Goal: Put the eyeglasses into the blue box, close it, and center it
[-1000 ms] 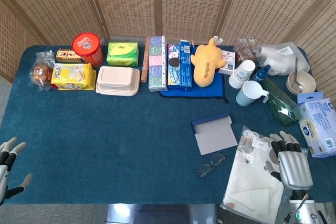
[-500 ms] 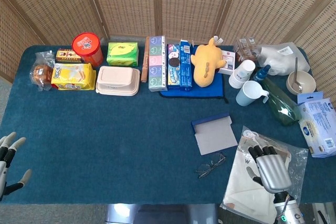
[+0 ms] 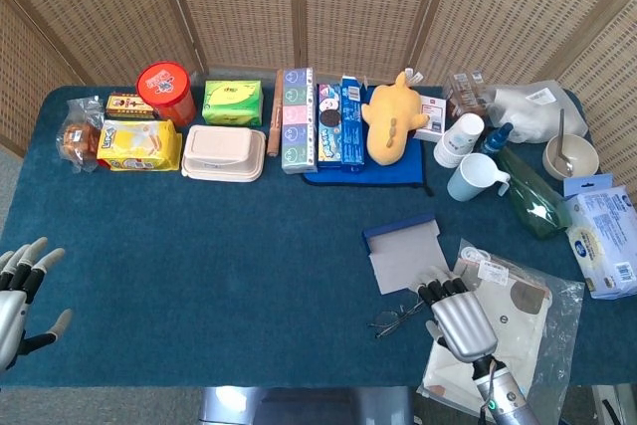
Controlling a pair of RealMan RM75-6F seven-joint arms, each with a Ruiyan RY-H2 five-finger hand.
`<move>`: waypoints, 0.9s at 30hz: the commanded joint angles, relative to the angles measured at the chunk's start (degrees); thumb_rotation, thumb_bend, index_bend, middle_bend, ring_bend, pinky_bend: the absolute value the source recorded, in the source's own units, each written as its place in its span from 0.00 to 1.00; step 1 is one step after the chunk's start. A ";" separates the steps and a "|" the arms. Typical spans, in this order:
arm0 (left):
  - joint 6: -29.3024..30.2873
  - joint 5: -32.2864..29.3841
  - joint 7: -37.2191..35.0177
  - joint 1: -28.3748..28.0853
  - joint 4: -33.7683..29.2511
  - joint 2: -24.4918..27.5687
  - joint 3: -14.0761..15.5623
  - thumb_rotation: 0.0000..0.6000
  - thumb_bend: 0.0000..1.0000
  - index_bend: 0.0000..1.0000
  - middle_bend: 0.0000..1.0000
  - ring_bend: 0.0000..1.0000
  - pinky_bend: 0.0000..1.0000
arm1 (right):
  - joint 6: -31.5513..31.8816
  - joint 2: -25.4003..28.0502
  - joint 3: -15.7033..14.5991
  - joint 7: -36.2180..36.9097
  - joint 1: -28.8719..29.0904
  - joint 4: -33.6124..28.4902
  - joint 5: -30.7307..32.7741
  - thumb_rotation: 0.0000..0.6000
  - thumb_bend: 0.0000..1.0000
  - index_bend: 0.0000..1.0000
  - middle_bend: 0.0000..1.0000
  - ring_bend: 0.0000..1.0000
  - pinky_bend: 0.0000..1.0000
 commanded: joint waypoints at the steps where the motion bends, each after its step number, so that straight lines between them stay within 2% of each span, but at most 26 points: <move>1: 0.27 0.05 -0.37 -0.04 0.02 0.42 -0.12 1.00 0.28 0.12 0.04 0.00 0.00 | -0.83 -1.10 0.02 -0.62 0.70 1.15 0.19 1.00 0.29 0.27 0.23 0.14 0.24; 15: 1.55 0.43 -1.42 0.92 0.63 0.42 0.61 1.00 0.28 0.12 0.04 0.00 0.00 | -0.98 -2.70 -0.54 0.25 1.39 4.85 0.59 1.00 0.28 0.27 0.23 0.14 0.23; 27: 2.70 0.32 -2.52 1.93 1.54 0.55 1.10 1.00 0.28 0.12 0.03 0.00 0.00 | -3.88 -4.90 0.01 0.77 4.08 7.24 1.16 1.00 0.28 0.29 0.23 0.14 0.23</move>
